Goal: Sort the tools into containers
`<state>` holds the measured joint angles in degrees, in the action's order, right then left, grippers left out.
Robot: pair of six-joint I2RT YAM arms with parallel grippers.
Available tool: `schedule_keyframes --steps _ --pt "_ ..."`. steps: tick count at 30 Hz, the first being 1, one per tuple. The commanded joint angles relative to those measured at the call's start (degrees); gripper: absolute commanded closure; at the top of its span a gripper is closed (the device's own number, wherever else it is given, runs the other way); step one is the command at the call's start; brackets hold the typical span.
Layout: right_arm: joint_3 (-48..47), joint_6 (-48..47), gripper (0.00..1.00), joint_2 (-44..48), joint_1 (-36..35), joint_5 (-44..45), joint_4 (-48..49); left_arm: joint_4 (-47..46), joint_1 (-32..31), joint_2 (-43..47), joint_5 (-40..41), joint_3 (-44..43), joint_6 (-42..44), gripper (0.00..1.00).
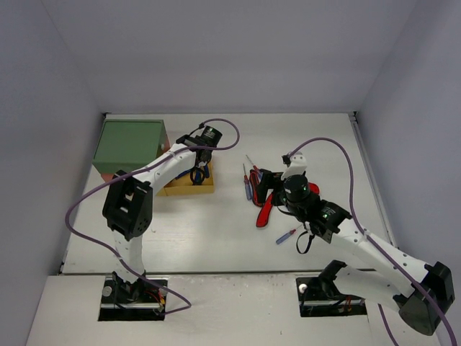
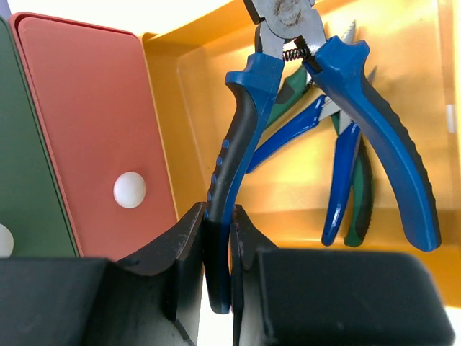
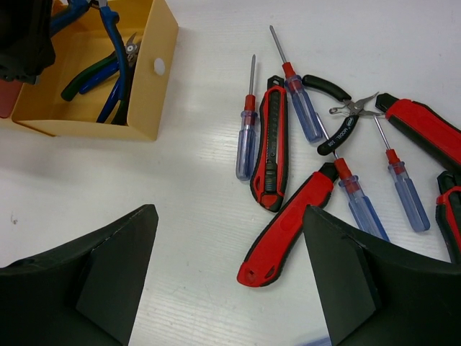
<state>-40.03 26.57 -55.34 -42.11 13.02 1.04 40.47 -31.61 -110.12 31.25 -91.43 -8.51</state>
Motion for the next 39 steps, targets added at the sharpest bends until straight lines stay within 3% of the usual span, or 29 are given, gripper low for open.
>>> schedule_keyframes --steps 1,5,10,20,28,34,39 --pt "0.03 -0.46 0.21 1.53 -0.41 0.78 2.11 -2.22 1.37 2.58 1.48 -2.88 0.01 0.98" --pt "0.04 -0.62 0.21 1.09 -0.36 0.78 1.95 -2.06 1.37 2.57 0.92 -2.48 0.05 0.7" --pt "-0.07 -0.57 0.21 0.95 -0.34 0.7 1.77 -2.12 1.37 3.4 0.71 -2.01 -0.64 0.53" --pt "-0.29 -1.3 0.21 1.88 -0.34 1.8 0.74 -1.82 1.22 9.11 -4.27 -1.71 -3.23 0.51" --pt "-0.32 -2.48 0.25 2.78 0.53 6.23 -0.9 -2.06 -2.15 13.71 -16.3 -1.64 -14.6 0.51" --pt "-1.19 -2.8 0.33 3.02 6.82 4.19 -5.32 -2.45 -10.66 10.58 -17.71 -6.24 -23.52 0.51" --pt "-0.74 -3.9 0.38 0.8 15.28 -2.22 -6.57 -2.5 -13.61 6.0 -19.03 -10.58 -26.86 0.51"
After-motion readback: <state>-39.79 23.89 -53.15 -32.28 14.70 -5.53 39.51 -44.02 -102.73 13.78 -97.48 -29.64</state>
